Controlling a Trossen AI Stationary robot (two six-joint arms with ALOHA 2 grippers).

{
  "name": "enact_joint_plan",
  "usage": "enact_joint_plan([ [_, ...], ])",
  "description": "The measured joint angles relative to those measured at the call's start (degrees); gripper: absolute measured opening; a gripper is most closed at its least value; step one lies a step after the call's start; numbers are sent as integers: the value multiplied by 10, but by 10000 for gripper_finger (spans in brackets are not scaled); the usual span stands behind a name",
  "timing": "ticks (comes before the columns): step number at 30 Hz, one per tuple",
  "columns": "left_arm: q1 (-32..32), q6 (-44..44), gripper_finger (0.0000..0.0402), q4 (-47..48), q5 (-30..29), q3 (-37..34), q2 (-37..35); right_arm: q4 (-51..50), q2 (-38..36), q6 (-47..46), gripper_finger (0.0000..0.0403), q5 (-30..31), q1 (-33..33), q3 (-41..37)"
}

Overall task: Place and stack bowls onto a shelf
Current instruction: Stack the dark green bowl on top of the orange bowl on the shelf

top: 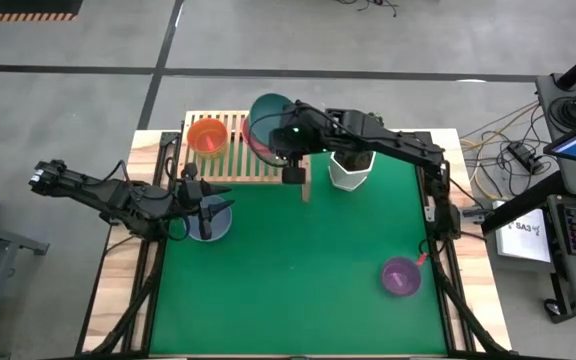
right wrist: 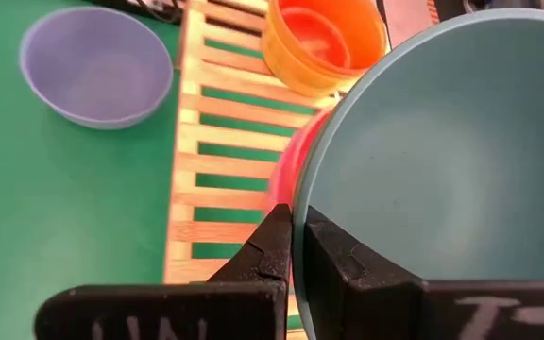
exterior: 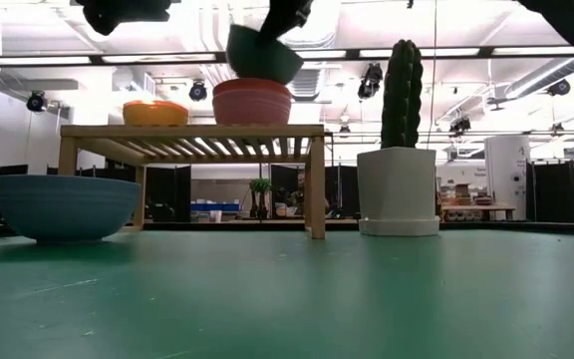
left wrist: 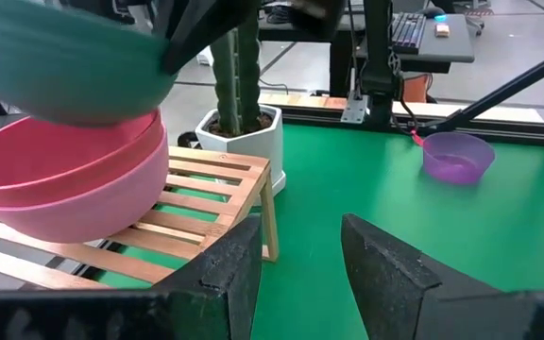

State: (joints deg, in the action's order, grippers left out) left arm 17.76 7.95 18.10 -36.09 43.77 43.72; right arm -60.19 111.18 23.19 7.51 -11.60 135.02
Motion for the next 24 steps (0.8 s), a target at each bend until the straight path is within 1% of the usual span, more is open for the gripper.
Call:
enact_joint_plan([
  [8, 0, -2, 130, 0, 0, 0, 1, 10, 10, 4, 11, 0, -7, 0],
  [11, 0, -3, 130, 0, 0, 0, 1, 11, 15, 4, 26, 0, -9, 0],
  [18, 0, -3, 130, 0, 0, 0, 1, 30, 15, -6, 73, 0, -12, -1],
  [21, 0, -3, 130, 0, 0, 0, 1, 43, 14, -7, 81, 1, -12, -1],
  [24, 0, -3, 130, 0, 0, 0, 1, 57, 12, -16, 80, 0, -12, -1],
])
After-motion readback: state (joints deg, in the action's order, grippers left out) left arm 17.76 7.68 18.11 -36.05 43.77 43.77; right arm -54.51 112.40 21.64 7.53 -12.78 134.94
